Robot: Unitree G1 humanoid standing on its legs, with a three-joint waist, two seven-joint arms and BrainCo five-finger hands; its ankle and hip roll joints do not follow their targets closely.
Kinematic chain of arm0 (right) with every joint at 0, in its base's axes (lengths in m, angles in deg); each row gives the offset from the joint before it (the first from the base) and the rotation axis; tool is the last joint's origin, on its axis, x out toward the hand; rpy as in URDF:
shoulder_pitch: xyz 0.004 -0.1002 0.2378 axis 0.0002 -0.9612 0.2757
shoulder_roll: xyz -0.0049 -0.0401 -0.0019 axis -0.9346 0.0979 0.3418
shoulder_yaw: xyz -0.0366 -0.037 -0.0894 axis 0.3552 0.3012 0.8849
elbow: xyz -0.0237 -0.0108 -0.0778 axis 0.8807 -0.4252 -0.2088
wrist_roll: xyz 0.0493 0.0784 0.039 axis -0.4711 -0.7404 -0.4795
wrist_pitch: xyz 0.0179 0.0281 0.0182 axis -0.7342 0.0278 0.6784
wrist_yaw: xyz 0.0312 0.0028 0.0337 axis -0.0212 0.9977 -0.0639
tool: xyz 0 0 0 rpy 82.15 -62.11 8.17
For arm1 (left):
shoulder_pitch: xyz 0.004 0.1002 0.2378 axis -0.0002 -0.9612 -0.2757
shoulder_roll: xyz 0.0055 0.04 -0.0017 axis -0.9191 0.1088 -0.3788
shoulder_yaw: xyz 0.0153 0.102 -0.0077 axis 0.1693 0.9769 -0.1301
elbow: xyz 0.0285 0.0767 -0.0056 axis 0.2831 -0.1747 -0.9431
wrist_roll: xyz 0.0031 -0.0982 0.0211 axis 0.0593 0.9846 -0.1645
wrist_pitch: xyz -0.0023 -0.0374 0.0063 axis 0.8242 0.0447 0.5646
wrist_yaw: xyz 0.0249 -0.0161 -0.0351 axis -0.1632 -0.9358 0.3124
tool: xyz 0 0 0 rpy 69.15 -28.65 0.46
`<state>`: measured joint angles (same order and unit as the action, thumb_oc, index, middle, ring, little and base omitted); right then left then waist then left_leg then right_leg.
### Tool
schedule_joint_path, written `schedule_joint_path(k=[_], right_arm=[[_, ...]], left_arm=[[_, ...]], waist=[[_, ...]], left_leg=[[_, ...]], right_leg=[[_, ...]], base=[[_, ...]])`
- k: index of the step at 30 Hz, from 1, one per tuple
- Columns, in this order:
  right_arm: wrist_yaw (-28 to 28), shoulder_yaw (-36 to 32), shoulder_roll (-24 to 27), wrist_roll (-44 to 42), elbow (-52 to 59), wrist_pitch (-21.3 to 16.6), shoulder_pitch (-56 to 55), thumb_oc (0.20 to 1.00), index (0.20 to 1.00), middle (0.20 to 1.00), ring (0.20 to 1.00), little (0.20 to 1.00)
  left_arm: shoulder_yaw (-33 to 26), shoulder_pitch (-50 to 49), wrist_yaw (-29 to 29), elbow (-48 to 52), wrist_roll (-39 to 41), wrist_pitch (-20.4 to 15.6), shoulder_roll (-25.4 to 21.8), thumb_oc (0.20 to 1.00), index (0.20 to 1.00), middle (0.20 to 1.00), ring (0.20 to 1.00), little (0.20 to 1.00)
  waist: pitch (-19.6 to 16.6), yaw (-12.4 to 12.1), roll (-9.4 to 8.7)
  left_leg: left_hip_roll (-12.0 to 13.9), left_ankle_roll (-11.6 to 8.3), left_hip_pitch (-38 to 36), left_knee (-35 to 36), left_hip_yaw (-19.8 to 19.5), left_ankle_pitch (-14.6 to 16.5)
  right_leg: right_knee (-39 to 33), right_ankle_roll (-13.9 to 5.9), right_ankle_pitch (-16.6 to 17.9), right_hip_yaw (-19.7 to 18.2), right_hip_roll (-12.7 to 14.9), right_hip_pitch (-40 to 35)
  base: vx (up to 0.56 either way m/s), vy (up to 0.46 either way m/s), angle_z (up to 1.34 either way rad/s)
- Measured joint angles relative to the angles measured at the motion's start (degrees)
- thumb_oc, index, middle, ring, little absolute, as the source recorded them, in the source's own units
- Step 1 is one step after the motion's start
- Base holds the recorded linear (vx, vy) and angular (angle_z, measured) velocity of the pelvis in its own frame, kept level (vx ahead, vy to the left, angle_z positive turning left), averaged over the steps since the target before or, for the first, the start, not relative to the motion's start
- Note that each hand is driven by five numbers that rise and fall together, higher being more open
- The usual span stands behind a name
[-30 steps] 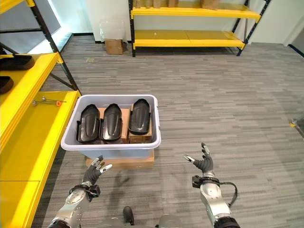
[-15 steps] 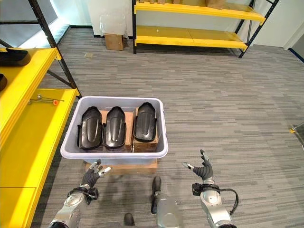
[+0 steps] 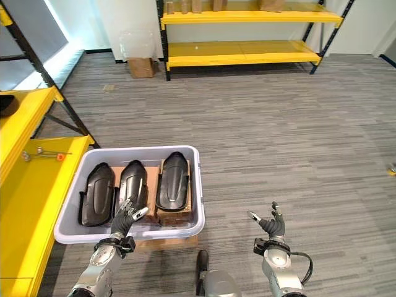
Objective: Move parts from the plastic box to the shelf.
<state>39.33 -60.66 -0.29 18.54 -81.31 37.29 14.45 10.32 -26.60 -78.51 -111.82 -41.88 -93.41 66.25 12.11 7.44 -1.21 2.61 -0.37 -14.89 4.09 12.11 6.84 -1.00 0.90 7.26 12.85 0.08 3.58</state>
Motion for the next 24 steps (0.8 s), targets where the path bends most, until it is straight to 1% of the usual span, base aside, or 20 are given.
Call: schedule_joint_path(k=[4,6,8,10,11,12,13,14,15,16,17,18,19,20,21,22,23,24], right_arm=[[0.8,0.0,0.0,0.1,0.0,0.3,-1.0,1.0,1.0,1.0,1.0,1.0],[0.8,0.0,0.0,0.5,0.3,0.3,-1.0,1.0,1.0,1.0,1.0,1.0],[0.8,0.0,0.1,0.7,1.1,0.2,-0.9,1.0,1.0,1.0,1.0,1.0],[0.8,0.1,0.1,1.0,1.1,0.2,-0.4,1.0,1.0,1.0,1.0,1.0],[0.8,0.2,0.1,1.3,1.2,0.0,-0.1,1.0,1.0,1.0,1.0,1.0],[0.7,0.2,0.4,1.7,1.7,-0.3,-0.1,1.0,1.0,1.0,1.0,1.0],[0.7,0.2,0.8,1.7,2.6,-0.3,-0.2,1.0,1.0,1.0,1.0,1.0],[0.6,0.2,1.4,1.7,3.5,-0.3,-0.4,1.0,1.0,1.0,1.0,1.0],[0.4,0.1,2.1,1.7,3.8,-0.4,-0.4,1.0,1.0,1.0,1.0,1.0],[0.3,0.1,2.0,1.8,3.4,-0.5,-0.2,1.0,1.0,1.0,1.0,1.0],[0.1,0.5,2.8,1.9,2.9,-0.5,0.2,1.0,1.0,1.0,1.0,1.0],[-0.1,1.0,3.2,2.1,2.9,-0.6,0.7,1.0,1.0,1.0,1.0,1.0],[-0.6,1.0,3.0,2.4,2.9,-0.8,1.6,1.0,1.0,1.0,1.0,1.0],[-1.1,0.9,3.4,3.0,3.1,-1.3,2.1,1.0,1.0,1.0,1.0,1.0],[-1.7,0.9,4.7,3.8,3.1,-1.5,3.2,1.0,1.0,1.0,1.0,1.0],[-1.7,0.8,5.5,4.0,3.3,-1.5,3.7,1.0,1.0,1.0,1.0,1.0],[-1.8,0.6,6.2,4.0,3.3,-1.5,3.4,1.0,1.0,1.0,1.0,1.0],[-1.8,0.4,6.9,3.9,3.2,-1.3,2.6,1.0,1.0,1.0,1.0,1.0]], left_arm=[[0.5,-1.2,0.0,0.0,0.1,0.0,-0.4,1.0,1.0,1.0,1.0,1.0],[0.8,-1.1,0.0,0.3,0.4,0.0,-0.7,1.0,1.0,1.0,1.0,1.0],[1.0,-0.6,0.0,0.8,0.8,0.0,-1.0,1.0,1.0,1.0,1.0,1.0],[1.0,0.8,0.7,2.2,2.2,0.0,-1.2,1.0,1.0,1.0,1.0,1.0],[1.0,1.7,1.2,3.1,2.5,-0.2,-1.5,1.0,1.0,1.0,1.0,1.0],[0.9,2.8,1.3,4.6,2.9,-0.2,-1.6,1.0,1.0,1.0,1.0,1.0],[1.0,2.9,1.3,5.8,3.1,-0.2,-1.7,1.0,1.0,1.0,1.0,1.0],[1.1,2.9,1.3,6.9,3.6,-0.2,-1.7,1.0,1.0,1.0,1.0,1.0],[1.5,2.9,1.3,8.4,4.6,-0.3,-1.9,1.0,1.0,1.0,1.0,1.0],[1.9,3.8,1.3,9.3,5.0,-0.6,-2.8,1.0,1.0,1.0,1.0,1.0],[2.2,4.9,1.5,8.9,5.1,-0.6,-2.1,1.0,1.0,1.0,1.0,1.0],[2.3,5.0,1.8,8.8,5.0,-0.7,-1.4,1.0,1.0,1.0,1.0,1.0],[2.6,5.1,2.2,8.5,5.0,-0.8,-0.7,1.0,1.0,1.0,1.0,1.0],[3.1,5.2,2.2,8.5,5.1,-0.8,-0.1,1.0,1.0,1.0,1.0,1.0],[4.7,6.2,2.2,8.5,5.2,-1.0,0.0,1.0,1.0,1.0,1.0,1.0],[5.1,6.8,2.1,8.6,5.2,-1.0,0.0,1.0,1.0,1.0,1.0,1.0],[5.6,7.7,2.1,8.5,5.2,-1.2,0.1,1.0,1.0,1.0,1.0,1.0],[6.7,8.7,2.0,7.3,5.2,-1.4,0.0,1.0,1.0,1.0,1.0,1.0]], waist=[[0.1,0.2,-0.08],[0.3,0.8,0.06],[0.7,1.3,0.59],[1.6,1.8,1.02],[2.2,2.0,1.17],[3.0,2.6,2.05],[3.6,2.8,2.89],[4.0,3.0,3.63],[4.3,3.0,3.73],[4.8,3.1,1.63],[5.5,2.8,1.63],[5.7,2.8,1.24],[5.4,2.7,1.39],[5.3,3.3,1.28],[5.1,4.8,2.3],[5.0,5.3,2.44],[4.8,5.9,2.77],[4.2,5.9,3.72]], left_leg=[[0.0,-0.37,0.0,-0.1,0.1,-0.4],[0.2,-0.39,0.0,-0.4,0.2,-0.4],[0.1,-0.35,0.1,-0.3,0.3,-0.4],[0.1,-0.33,0.4,-0.5,0.7,-0.3],[0.0,-0.28,0.9,-0.9,0.9,-0.2],[0.1,0.13,1.1,-1.4,1.3,0.6],[0.5,-0.51,1.5,-2.6,1.3,0.9],[1.0,-0.82,2.4,-5.0,1.2,2.3],[1.3,-1.91,4.4,-11.5,1.4,4.4],[0.4,-2.99,8.6,-22.1,2.0,5.4],[2.8,-4.44,14.3,-34.4,2.4,3.5],[5.0,-5.0,17.8,-40.5,3.3,3.1],[8.3,-4.5,17.9,-39.6,5.0,2.8],[10.5,-4.66,17.1,-34.3,5.4,2.2],[12.7,-4.81,14.8,-22.1,4.4,-0.5],[12.8,-4.99,13.3,-15.7,4.3,-2.6],[13.4,-5.2,12.6,-11.9,3.4,-4.7],[13.9,-5.86,12.5,-8.7,1.0,-8.0]], right_leg=[[1.9,-0.19,-1.1,0.0,0.2,0.9],[3.7,-0.7,-2.1,0.0,0.4,1.9],[6.0,-0.22,-3.4,-0.1,0.5,3.0],[8.2,-0.5,-4.6,-0.4,0.7,4.3],[9.5,-0.13,-5.2,-0.5,0.9,5.2],[11.5,-0.06,-6.3,-0.7,1.1,6.4],[13.4,0.02,-7.5,-0.1,0.8,6.8],[16.9,0.1,-9.7,0.0,1.1,7.7],[22.9,1.44,-12.8,-0.2,1.9,8.7],[22.8,3.46,-15.6,-2.0,3.3,7.7],[20.3,3.64,-15.2,-2.8,3.2,6.3],[18.0,2.84,-14.4,-3.2,3.1,4.9],[16.5,1.66,-13.1,-3.9,2.7,3.3],[15.7,1.35,-13.0,-4.3,2.0,2.7],[14.4,0.75,-12.7,-5.0,1.5,2.1],[13.7,0.6,-12.7,-5.9,1.5,2.2],[13.1,0.05,-12.5,-6.5,1.5,2.1],[13.0,-1.79,-13.0,-6.5,1.4,2.1]], base=[[0.1,-0.131,0.01],[0.08,-0.134,0.02],[0.06,-0.137,-0.05],[0.03,-0.093,-0.06],[0.07,-0.064,-0.12],[0.06,-0.087,-0.08],[0.05,-0.1,-0.05],[-0.01,-0.104,0.01],[0.01,-0.047,0.07],[0.05,0.061,0.06],[0.09,0.176,-0.01],[0.11,0.306,-0.26],[0.05,0.387,-0.45],[0.03,0.453,-0.61],[0.01,0.541,-0.57],[0.05,0.47,-0.49],[0.06,0.522,-0.3],[0.05,0.437,-0.2]])
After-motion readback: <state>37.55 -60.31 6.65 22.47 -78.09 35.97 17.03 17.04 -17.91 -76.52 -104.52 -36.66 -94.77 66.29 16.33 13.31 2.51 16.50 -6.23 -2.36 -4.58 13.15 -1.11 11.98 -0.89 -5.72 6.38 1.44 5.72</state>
